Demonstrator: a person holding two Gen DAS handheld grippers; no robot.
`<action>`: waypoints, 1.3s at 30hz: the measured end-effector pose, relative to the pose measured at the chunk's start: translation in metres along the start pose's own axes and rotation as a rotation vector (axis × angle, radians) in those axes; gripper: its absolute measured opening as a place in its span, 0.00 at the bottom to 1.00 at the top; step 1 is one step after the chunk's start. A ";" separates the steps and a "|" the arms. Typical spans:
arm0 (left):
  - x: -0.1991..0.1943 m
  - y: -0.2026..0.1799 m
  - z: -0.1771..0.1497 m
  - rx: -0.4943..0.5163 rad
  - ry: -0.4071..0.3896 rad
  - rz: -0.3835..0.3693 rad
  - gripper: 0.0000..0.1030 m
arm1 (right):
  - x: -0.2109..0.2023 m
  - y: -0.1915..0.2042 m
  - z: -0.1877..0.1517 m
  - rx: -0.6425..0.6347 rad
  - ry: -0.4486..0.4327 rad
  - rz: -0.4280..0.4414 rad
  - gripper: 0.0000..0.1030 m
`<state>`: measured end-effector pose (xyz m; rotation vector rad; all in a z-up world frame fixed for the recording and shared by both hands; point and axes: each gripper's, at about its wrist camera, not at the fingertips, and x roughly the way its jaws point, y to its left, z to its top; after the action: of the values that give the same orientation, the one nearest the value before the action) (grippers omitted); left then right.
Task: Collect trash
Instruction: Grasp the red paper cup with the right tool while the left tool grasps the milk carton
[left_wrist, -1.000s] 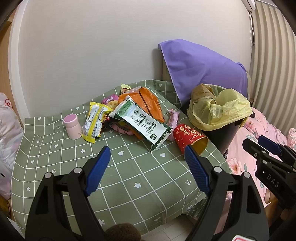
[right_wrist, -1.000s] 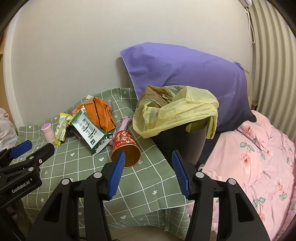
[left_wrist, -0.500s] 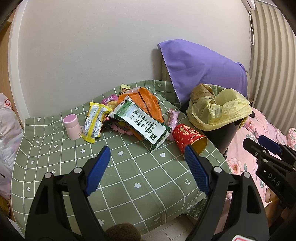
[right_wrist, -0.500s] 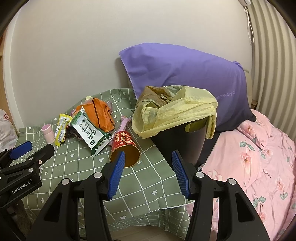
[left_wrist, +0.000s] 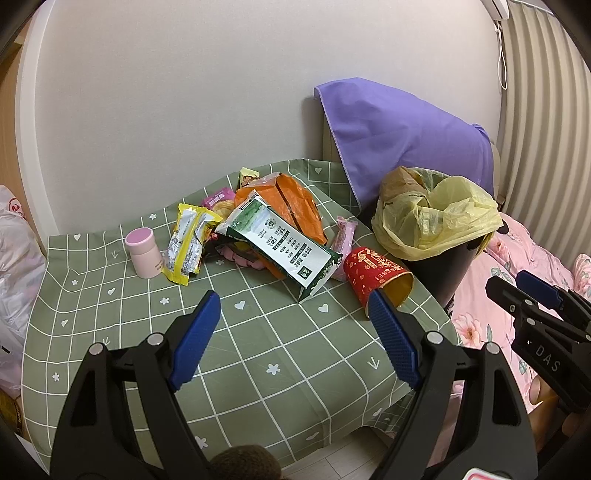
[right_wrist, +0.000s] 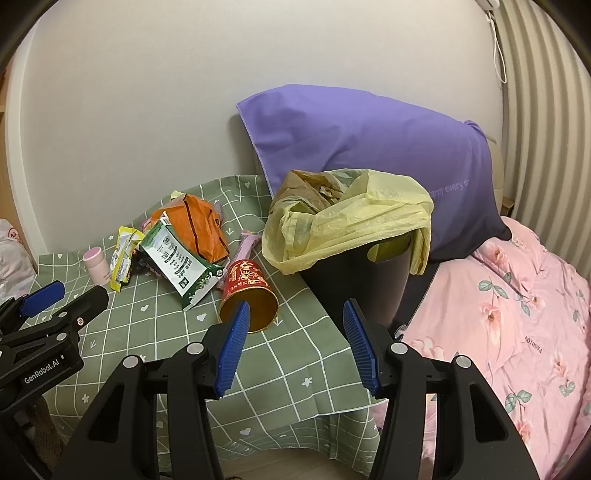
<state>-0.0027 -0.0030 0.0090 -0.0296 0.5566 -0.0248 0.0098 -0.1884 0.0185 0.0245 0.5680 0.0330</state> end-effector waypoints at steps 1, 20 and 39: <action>0.000 -0.001 0.000 0.001 0.000 -0.001 0.76 | -0.001 -0.001 0.000 0.002 0.000 0.000 0.49; 0.049 0.045 0.015 -0.010 0.076 0.026 0.76 | 0.050 0.003 0.010 -0.017 0.077 0.055 0.49; 0.162 0.095 0.051 -0.100 0.271 -0.192 0.81 | 0.172 0.056 0.027 -0.143 0.263 0.143 0.49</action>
<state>0.1633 0.0880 -0.0361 -0.1793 0.8243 -0.1899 0.1678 -0.1267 -0.0492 -0.0800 0.8249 0.2184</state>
